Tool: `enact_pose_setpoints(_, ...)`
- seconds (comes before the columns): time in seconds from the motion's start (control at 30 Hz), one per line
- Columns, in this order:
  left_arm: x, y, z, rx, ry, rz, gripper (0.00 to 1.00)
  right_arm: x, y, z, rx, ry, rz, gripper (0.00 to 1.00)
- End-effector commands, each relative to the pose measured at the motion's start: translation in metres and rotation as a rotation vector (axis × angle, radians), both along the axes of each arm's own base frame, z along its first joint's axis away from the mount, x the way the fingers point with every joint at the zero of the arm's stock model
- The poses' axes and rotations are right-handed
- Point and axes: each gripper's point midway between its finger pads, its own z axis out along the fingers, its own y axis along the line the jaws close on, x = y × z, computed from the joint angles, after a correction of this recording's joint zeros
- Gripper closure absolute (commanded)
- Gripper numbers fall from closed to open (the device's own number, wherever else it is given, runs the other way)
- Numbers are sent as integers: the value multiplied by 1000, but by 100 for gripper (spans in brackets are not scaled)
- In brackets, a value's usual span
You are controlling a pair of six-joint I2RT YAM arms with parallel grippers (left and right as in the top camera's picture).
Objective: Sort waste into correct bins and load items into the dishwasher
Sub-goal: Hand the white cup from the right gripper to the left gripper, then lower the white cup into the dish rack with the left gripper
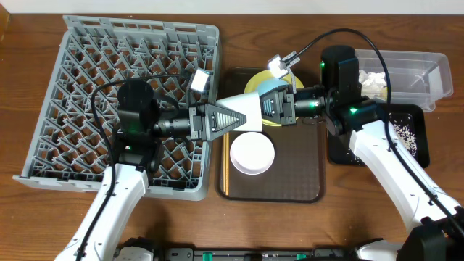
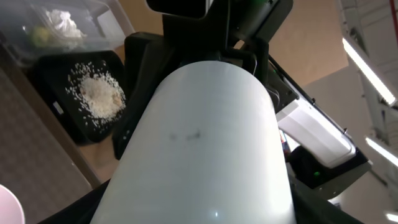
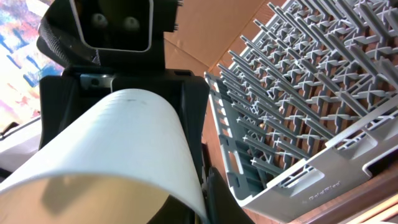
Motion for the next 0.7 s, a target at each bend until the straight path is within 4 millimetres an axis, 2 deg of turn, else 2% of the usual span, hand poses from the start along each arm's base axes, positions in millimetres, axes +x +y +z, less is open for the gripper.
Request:
enact_pose_setpoints(0.0, 2, 0, 6, 5, -135, 4, 60, 3, -2, 1, -3, -3, -11, 89)
enact_pose_setpoints(0.07, 4, 0, 6, 11, -172, 15, 65, 2, -2, 0, -3, 2, -9, 83)
enact_pose_setpoints(0.23, 21, 4, -3, 52, -195, 114, 77, 9, -11, -1, -7, 1, -35, 80)
enact_pose_setpoints(0.3, 31, 10, -12, 83, -181, 168, 86, 14, -17, -1, -7, 1, -55, 79)
enact_pose_setpoints(0.47, 49, 33, -34, 169, -164, 279, 92, 29, -40, -6, -19, 1, -120, 78)
enact_pose_setpoints(0.57, 57, 50, -40, 191, -145, 333, 94, 39, -56, -17, -62, 7, -185, 78)
enact_pose_setpoints(0.67, 64, 69, -46, 210, -115, 384, 94, 50, -74, -43, -179, 23, -287, 77)
